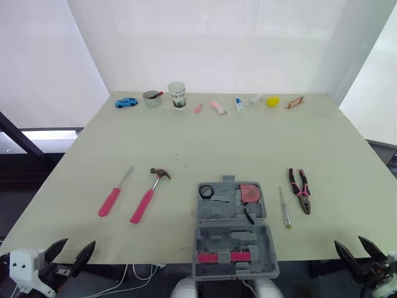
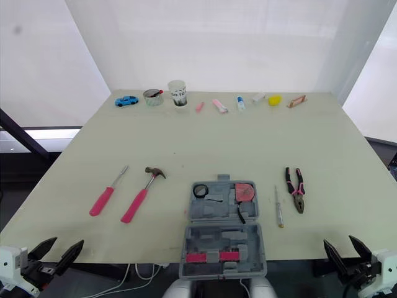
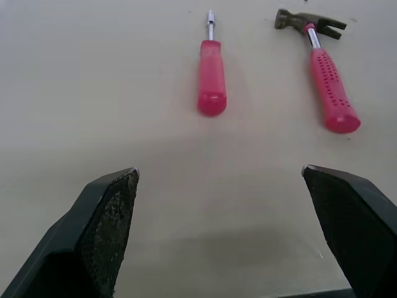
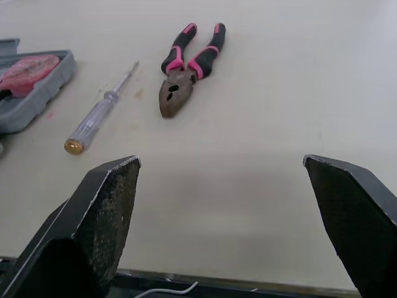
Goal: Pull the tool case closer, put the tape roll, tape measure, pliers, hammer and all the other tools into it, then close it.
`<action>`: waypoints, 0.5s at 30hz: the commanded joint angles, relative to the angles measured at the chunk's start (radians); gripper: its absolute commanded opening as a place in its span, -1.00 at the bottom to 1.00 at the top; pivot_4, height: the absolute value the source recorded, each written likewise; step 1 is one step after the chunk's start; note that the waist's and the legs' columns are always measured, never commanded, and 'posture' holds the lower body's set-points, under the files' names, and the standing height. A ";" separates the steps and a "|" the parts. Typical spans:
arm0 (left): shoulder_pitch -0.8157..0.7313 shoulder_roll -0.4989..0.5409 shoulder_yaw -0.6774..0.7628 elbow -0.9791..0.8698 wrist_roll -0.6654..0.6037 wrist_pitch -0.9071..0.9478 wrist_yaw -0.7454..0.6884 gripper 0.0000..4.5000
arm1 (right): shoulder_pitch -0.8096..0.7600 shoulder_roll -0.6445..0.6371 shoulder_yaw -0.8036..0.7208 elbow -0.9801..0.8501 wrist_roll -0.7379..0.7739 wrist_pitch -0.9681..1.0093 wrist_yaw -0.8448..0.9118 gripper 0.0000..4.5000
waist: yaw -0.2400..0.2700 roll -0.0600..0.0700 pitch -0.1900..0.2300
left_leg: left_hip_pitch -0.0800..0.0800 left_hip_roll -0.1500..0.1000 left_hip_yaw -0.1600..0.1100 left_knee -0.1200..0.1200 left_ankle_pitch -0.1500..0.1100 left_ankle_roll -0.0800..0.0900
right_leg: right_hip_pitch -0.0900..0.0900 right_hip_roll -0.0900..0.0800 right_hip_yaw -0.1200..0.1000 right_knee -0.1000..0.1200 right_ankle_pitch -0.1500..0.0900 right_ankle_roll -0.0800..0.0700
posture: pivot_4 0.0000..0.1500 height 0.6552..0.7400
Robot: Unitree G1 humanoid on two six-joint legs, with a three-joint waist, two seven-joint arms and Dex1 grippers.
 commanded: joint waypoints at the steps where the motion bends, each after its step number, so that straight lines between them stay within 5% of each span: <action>1: 0.010 0.000 0.021 -0.019 -0.008 -0.024 -0.005 1.00 | 0.011 -0.003 -0.014 -0.011 -0.002 -0.028 0.007 0.97 | 0.000 0.000 0.000 | 0.000 0.000 0.000 0.000 0.000 0.000 | 0.000 -0.001 -0.001 0.000 0.000 0.000 | 1.00 1.00; 15: -0.112 0.018 -0.157 -0.308 -0.008 0.072 -0.029 1.00 | -0.119 0.006 0.167 -0.218 -0.137 0.145 -0.224 0.97 | 0.002 0.000 -0.001 | -0.001 -0.002 0.002 -0.008 0.003 0.005 | 0.000 -0.002 -0.006 -0.007 0.003 -0.004 | 1.00 1.00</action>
